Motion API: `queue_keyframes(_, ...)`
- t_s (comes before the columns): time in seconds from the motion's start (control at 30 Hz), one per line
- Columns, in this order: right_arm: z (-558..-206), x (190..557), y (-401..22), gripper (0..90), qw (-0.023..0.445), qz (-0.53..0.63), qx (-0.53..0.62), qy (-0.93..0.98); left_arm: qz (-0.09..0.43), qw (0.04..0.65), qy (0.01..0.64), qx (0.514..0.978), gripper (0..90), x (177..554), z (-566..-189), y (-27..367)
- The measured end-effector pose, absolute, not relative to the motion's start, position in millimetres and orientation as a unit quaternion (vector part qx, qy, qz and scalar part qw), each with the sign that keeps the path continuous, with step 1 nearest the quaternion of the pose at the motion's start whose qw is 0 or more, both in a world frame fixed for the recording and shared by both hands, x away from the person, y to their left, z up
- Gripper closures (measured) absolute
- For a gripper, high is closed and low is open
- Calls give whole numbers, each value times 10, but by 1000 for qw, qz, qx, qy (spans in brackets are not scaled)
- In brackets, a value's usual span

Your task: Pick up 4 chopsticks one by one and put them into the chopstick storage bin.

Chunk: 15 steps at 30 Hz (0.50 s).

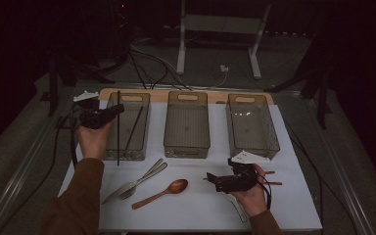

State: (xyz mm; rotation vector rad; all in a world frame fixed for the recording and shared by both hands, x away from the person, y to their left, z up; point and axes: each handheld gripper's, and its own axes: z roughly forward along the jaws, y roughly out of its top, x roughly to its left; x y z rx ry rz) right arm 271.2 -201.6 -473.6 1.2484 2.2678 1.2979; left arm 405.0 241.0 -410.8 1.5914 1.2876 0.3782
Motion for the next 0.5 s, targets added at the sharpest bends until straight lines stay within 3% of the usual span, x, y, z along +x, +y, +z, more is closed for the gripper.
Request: queue_keyframes(0.5, -4752, 2698, -2010, 13, 121, 444, 426, 779, 165, 505, 562, 634, 839, 4397, -4388, 2251)
